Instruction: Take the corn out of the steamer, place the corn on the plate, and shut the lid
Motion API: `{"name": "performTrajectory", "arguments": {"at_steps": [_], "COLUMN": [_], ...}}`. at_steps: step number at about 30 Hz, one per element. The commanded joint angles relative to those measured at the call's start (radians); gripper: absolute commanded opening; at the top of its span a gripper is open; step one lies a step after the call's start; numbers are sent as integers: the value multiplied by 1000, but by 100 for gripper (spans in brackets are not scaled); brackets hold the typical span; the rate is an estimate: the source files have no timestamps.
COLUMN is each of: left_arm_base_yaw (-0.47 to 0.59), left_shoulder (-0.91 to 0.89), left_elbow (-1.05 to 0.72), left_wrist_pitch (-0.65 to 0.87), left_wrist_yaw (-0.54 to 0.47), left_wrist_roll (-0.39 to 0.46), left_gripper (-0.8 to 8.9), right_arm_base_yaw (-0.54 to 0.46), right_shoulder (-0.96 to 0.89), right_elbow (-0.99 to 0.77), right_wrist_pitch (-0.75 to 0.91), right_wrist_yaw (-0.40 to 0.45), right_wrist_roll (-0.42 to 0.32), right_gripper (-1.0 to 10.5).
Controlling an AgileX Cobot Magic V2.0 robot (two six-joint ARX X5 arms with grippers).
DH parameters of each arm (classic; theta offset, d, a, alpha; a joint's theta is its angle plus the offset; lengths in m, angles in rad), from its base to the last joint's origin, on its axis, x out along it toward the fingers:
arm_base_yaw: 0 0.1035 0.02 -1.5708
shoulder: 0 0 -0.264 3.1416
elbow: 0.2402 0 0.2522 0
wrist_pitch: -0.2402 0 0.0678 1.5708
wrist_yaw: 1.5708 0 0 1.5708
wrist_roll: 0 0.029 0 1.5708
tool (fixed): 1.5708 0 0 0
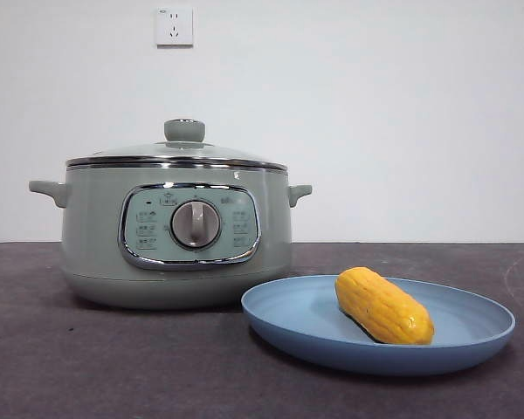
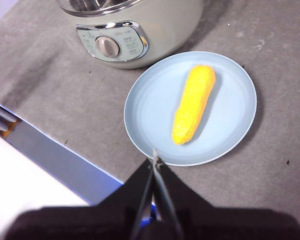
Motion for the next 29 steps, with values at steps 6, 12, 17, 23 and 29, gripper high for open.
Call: {"name": "performTrajectory", "arguments": {"at_steps": [6,12,17,23,29], "left_arm_base_yaw": [3,3,3,3,3], "left_shoulder": [-3,-3,-3,-3,-3], "left_elbow": [-14,-14,-14,-14,-14], "left_wrist_pitch": [4,4,4,4,4], "left_wrist_yaw": [-1,-1,-1,-1,-1], "left_wrist_roll": [-14,-14,-14,-14,-14], "left_gripper": [-4,-4,-4,-4,-4], "right_arm_base_yaw": [2,2,2,-104,-360], "right_shoulder": [0,0,0,-59,-146], "right_elbow": [-5,-5,-5,-5,-26], "right_wrist_pitch": [5,4,4,111,290], "right_wrist_yaw": [3,3,3,53,48], "right_wrist_roll": [-4,-4,-4,-103,-156], "right_gripper": [1,1,1,1,1]}}
